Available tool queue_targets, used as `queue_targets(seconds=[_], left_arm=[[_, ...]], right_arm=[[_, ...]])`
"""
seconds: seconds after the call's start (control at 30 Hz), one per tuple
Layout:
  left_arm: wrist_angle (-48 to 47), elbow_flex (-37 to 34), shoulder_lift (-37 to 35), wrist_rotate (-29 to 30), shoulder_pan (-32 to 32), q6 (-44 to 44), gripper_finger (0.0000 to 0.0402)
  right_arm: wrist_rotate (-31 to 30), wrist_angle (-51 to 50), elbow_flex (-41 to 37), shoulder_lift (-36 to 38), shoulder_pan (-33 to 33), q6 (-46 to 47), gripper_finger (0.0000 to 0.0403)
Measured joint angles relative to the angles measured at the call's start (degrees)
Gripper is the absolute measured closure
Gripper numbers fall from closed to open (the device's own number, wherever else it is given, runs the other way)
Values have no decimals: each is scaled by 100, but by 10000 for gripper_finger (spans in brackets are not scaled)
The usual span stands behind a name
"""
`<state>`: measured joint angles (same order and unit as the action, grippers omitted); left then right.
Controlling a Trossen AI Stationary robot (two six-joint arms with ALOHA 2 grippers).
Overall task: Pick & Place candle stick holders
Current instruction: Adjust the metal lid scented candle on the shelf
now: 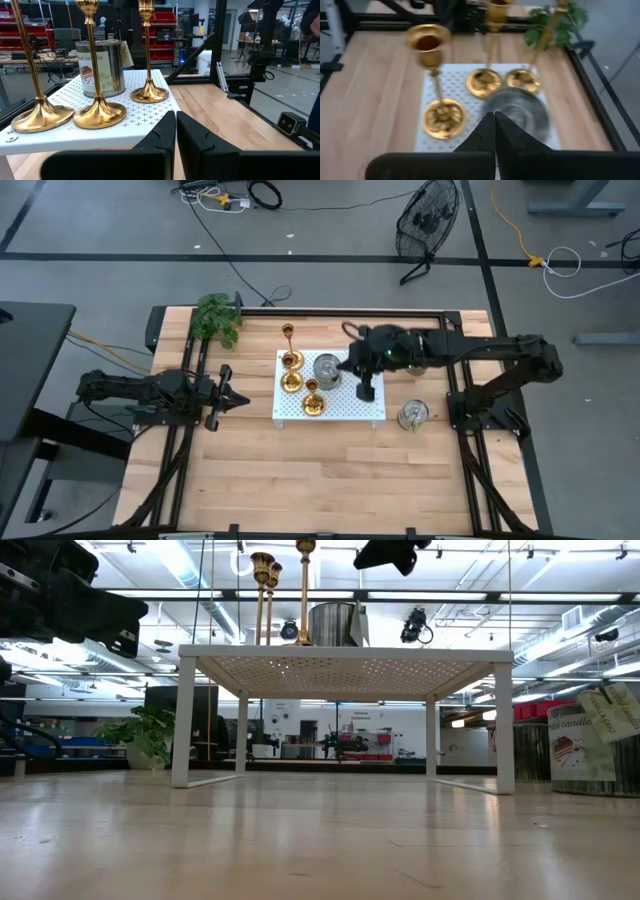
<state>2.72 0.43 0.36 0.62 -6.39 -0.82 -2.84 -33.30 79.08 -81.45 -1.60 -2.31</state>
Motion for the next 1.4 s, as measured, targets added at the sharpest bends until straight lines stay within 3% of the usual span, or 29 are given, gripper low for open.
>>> queue_targets(seconds=[0.4, 1.4], left_arm=[[0, -1, 0, 0, 0, 0, 383], [0, -2, 0, 0, 0, 0, 383]], right_arm=[[557, -933, 1143, -718, -580, -11, 403], [679, -1491, 1160, -1231, -625, -442, 403]])
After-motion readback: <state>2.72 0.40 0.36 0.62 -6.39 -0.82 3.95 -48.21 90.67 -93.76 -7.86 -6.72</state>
